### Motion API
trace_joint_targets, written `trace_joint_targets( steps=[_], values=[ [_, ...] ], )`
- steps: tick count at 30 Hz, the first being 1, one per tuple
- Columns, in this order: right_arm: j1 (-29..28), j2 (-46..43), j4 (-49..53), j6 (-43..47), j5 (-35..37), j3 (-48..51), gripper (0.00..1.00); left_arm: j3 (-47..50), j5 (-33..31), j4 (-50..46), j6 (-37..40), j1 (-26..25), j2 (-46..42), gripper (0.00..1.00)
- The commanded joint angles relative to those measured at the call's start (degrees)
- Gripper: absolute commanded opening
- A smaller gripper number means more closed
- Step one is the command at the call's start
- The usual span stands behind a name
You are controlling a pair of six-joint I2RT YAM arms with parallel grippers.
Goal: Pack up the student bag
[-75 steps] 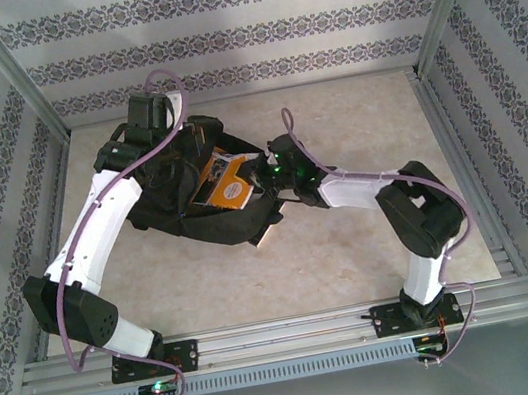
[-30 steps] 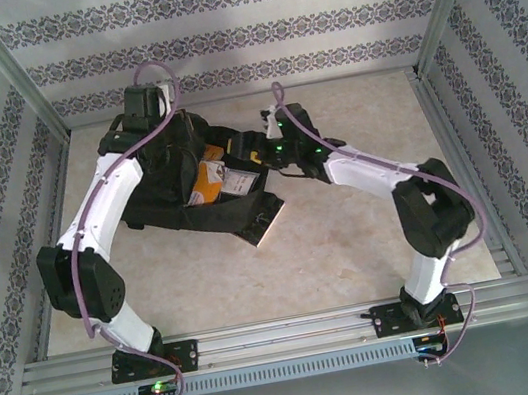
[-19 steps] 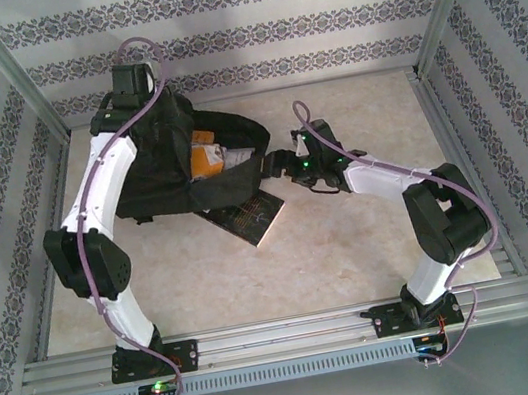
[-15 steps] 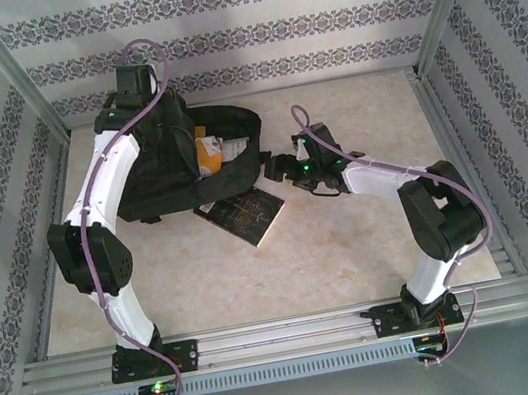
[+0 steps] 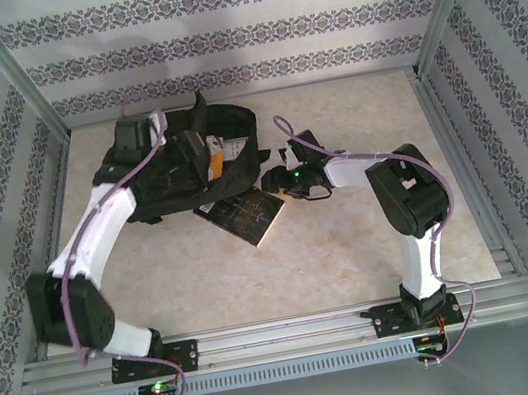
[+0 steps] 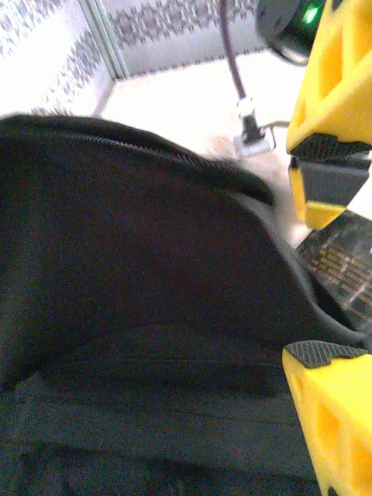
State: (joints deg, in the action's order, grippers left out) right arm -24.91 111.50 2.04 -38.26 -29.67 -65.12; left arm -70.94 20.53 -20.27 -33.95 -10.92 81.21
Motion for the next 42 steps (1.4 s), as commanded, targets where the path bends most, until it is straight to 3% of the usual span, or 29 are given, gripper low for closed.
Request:
trace_joint_targets(
  steps=[1, 7, 14, 21, 29, 39, 42],
  values=[
    [-2.9, 0.8, 4.2, 4.1, -0.7, -1.8, 0.55, 6.7, -1.9, -0.7, -6.3, -0.3, -6.9, 0.66],
    [-8.4, -0.5, 3.5, 2.8, -2.7, 3.2, 0.45, 24.9, -2.0, -1.9, -15.3, -0.5, -15.5, 0.67],
    [-13.8, -4.0, 6.0, 4.0, -2.8, 6.6, 0.38, 38.6, -3.8, 1.1, -15.7, -0.5, -22.0, 0.67],
    [-12.7, -2.0, 10.4, 3.5, -0.4, 0.0, 0.32, 40.6, -4.5, 5.7, -16.8, -0.7, -20.7, 0.64],
    [-12.7, 5.2, 15.8, 3.4, 2.6, -10.5, 0.32, 42.7, -6.6, 15.6, -20.8, -3.9, -11.6, 0.57],
    [-13.3, 8.4, 15.9, 1.6, -2.6, -13.9, 0.27, 42.0, -6.1, 21.7, -19.5, -5.1, -2.1, 0.51],
    [-13.4, 7.0, 18.1, 3.8, 1.1, -13.6, 0.27, 41.9, -5.8, 22.3, -19.2, -5.2, -1.2, 0.50]
  ],
)
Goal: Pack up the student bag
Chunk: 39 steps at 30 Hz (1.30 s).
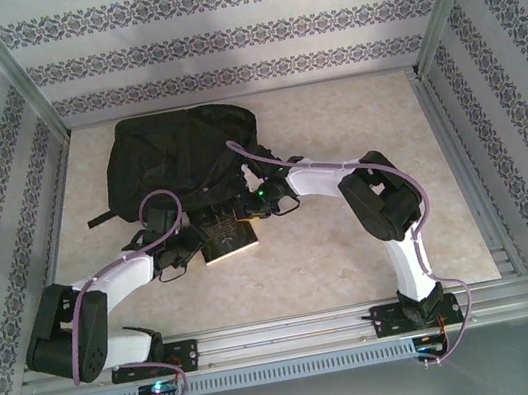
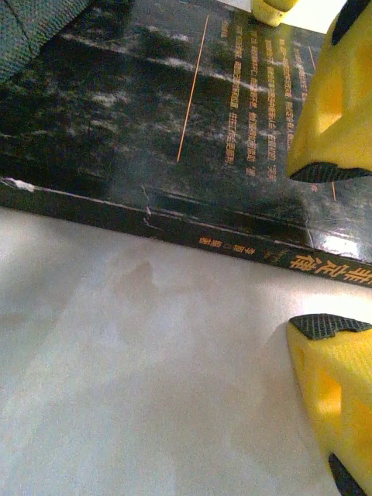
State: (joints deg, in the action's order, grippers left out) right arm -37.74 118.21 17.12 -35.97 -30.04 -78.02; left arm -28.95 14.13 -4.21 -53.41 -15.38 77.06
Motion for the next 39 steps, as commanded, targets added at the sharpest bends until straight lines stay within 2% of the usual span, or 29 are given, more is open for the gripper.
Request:
trace_joint_targets(
  steps=[1, 9, 14, 17, 21, 28, 30, 35, 39],
  values=[
    [-0.4, 0.0, 3.5, 2.1, 2.7, -0.5, 0.27, -0.1, 0.5, 6.2, 0.2, -0.8, 3.1, 0.49],
    [1.2, -1.2, 5.9, 3.5, 7.4, -0.2, 0.31, 0.0, -2.1, 4.8, 0.2, -0.7, 3.3, 0.52],
    [1.4, -0.2, 6.1, 2.9, 7.5, -0.6, 0.31, -0.3, -2.4, 4.3, 0.6, -0.7, 3.1, 0.52],
    [1.3, -0.8, 4.8, 2.6, 5.9, -0.1, 0.30, -0.3, -2.3, 4.5, 0.8, -0.7, 3.3, 0.52],
    [0.6, -3.4, 2.1, 4.3, -1.9, 0.2, 0.30, -0.5, -2.1, 4.5, 0.9, -0.8, 3.5, 0.52],
    [1.4, -6.5, 6.9, 6.4, 6.6, -0.7, 0.27, -1.4, -1.9, 4.5, 1.5, -1.3, 4.2, 0.51],
    [2.0, -5.4, 8.0, 6.1, 7.1, -1.5, 0.27, -1.5, -1.8, 4.7, 1.5, -1.6, 4.5, 0.51],
    [2.0, -1.7, 10.7, 6.2, 8.2, -4.6, 0.36, -1.5, -0.8, 6.4, 2.1, -1.9, 5.6, 0.51],
    [1.7, 0.8, 10.6, 5.7, 7.0, -5.8, 0.37, -1.9, 0.7, 8.0, 1.8, -2.5, 7.2, 0.49]
  ],
)
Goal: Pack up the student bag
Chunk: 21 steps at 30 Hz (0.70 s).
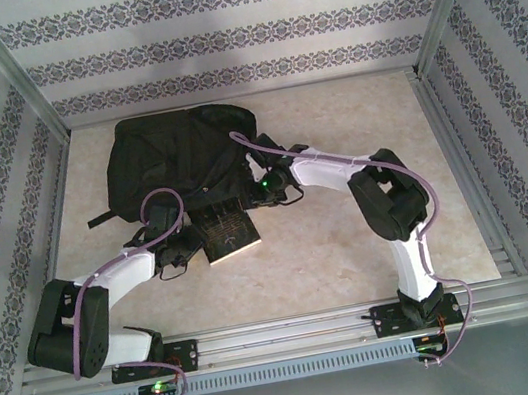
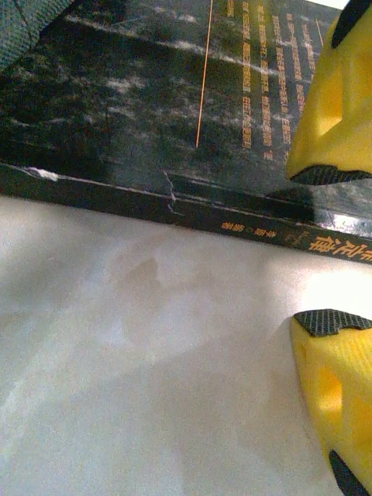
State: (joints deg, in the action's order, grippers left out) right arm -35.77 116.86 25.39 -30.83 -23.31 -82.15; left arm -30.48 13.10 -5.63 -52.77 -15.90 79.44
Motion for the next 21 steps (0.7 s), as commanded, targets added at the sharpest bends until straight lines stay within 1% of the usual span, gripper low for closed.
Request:
trace_joint_targets(
  steps=[1, 7, 11, 14, 18, 21],
  values=[
    [-0.4, 2.7, 2.3, 0.4, -0.1, -2.0, 0.37, -0.5, 2.1, 9.7, 1.2, -2.3, 5.1, 0.48],
    [-1.8, 5.9, 2.4, -0.4, -3.6, -4.7, 0.36, -0.9, 3.4, 10.9, 1.3, -2.8, 6.4, 0.43],
    [-2.7, 7.0, 0.7, -2.4, -8.2, -5.7, 0.36, -0.5, 5.3, 13.8, 0.7, -3.2, 7.7, 0.40],
    [-3.1, 5.5, -0.9, -4.0, -10.9, -5.4, 0.36, -0.1, 7.3, 15.7, -0.4, -3.3, 9.2, 0.36],
    [-3.2, 1.6, -1.0, -4.5, -10.8, -4.3, 0.33, 0.2, 6.9, 15.6, -0.2, -3.6, 9.2, 0.35],
    [-3.2, 0.2, -0.8, -4.9, -10.8, -3.8, 0.31, 0.2, 6.8, 15.3, 0.0, -3.7, 9.0, 0.34]
  ],
)
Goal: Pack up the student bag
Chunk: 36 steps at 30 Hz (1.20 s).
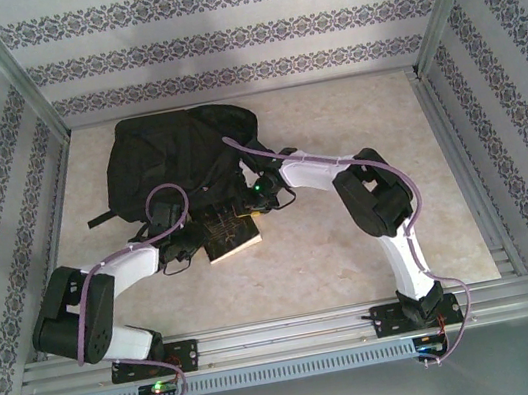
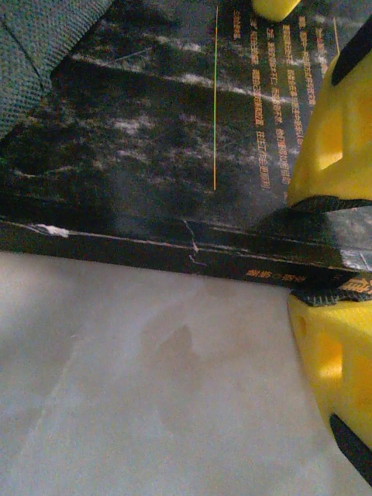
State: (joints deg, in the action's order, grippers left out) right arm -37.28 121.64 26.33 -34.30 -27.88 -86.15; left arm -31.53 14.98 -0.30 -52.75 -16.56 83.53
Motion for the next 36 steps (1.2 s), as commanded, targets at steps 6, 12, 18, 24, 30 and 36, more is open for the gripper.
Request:
trace_joint_targets(
  steps=[6, 12, 18, 24, 30, 36],
  values=[
    [-2.4, -4.2, -4.9, -3.7, -8.4, 1.7, 0.25, 1.2, 5.1, 9.2, 0.2, -3.3, 4.6, 0.34],
    [-1.5, -6.2, -6.7, -3.9, -7.1, 5.6, 0.00, 1.3, 3.3, 3.6, 0.8, -3.3, -0.9, 0.46],
    [0.7, -14.2, -9.4, -4.4, -7.4, 15.5, 0.00, 2.4, 1.3, -4.5, 1.3, -3.3, -11.1, 0.63],
    [2.1, -24.1, -10.5, -5.3, -7.9, 24.6, 0.00, 2.6, 2.1, -6.9, 1.4, -3.3, -16.0, 0.74],
    [4.1, -35.5, -12.2, -7.9, -9.2, 29.7, 0.00, 1.5, 5.8, -5.0, 3.5, -3.3, -15.3, 0.74],
    [7.2, -41.9, -16.3, -11.3, -14.4, 30.1, 0.00, 0.3, 12.8, 2.9, 3.0, -3.4, -14.6, 0.75]
  ],
)
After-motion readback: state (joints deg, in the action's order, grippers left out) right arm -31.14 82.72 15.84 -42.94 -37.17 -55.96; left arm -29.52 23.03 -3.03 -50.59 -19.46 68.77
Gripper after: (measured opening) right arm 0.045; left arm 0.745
